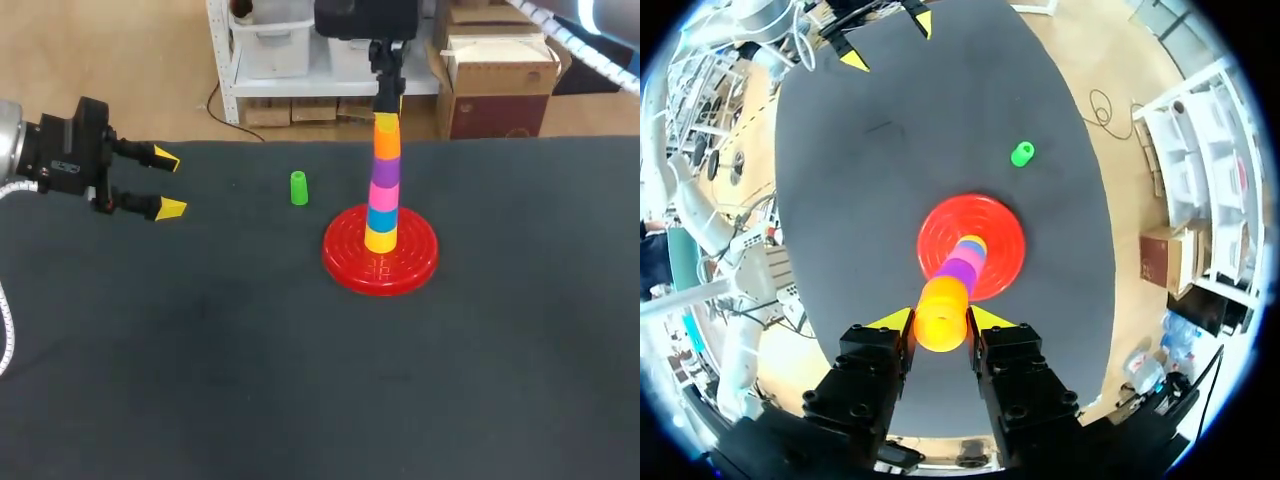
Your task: Pick up and stack the cylinders on the red base in this order: pink,purple,orange,green
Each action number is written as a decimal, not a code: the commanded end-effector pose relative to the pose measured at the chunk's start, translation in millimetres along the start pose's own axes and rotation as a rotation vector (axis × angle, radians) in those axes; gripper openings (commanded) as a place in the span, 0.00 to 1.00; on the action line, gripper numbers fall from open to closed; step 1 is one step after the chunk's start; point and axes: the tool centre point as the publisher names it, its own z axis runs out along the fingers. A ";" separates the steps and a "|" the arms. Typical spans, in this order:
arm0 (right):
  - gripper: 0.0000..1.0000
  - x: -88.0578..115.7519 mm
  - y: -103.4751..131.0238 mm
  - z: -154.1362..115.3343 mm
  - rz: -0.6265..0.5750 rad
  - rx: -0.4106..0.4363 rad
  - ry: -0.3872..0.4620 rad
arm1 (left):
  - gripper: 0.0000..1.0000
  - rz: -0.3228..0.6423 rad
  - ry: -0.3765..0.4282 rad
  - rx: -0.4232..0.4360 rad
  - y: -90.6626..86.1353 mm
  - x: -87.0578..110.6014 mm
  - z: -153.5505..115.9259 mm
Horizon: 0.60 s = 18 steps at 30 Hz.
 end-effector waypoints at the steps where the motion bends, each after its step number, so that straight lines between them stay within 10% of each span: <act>1: 0.00 14.3 14.3 31.6 0.039 0.241 -0.070 | 1.00 0.003 -0.005 -0.003 -1.2 1.5 -0.3; 18: 0.00 -0.8 -4.1 13.6 0.094 0.423 -0.108 | 1.00 0.003 -0.005 -0.003 -1.2 1.5 -0.3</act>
